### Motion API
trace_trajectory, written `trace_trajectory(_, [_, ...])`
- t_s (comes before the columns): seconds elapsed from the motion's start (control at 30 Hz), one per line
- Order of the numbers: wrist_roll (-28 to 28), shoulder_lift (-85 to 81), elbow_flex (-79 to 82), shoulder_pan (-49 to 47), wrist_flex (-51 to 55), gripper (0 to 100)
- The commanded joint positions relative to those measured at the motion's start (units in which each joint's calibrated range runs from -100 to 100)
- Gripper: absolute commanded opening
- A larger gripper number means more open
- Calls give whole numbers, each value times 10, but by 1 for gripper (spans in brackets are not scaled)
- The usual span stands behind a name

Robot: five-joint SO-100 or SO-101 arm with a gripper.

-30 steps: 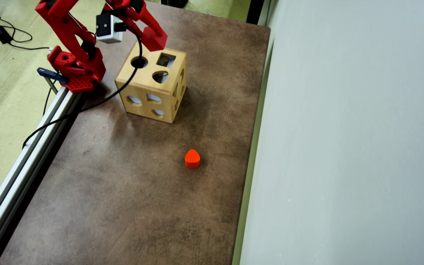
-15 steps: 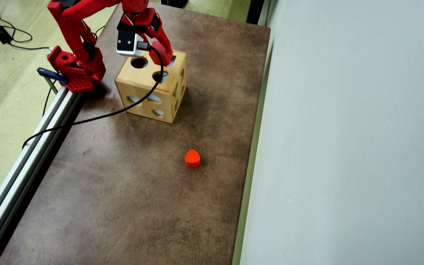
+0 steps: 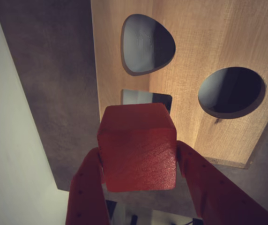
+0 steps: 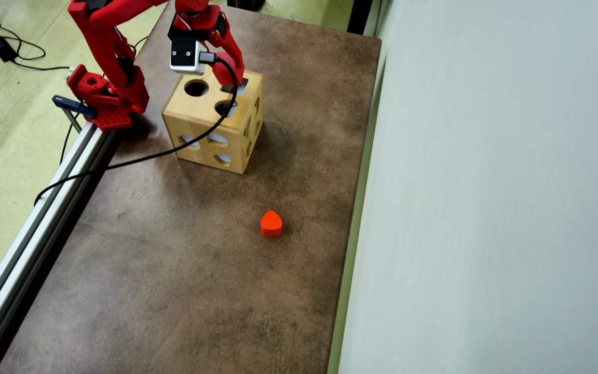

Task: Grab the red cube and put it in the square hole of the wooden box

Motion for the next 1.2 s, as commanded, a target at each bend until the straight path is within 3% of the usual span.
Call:
trace_trajectory(0.0, [-2, -4, 20, -7, 3, 10])
trace_trajectory(1.17, [-26, 32, 21, -8, -23, 10])
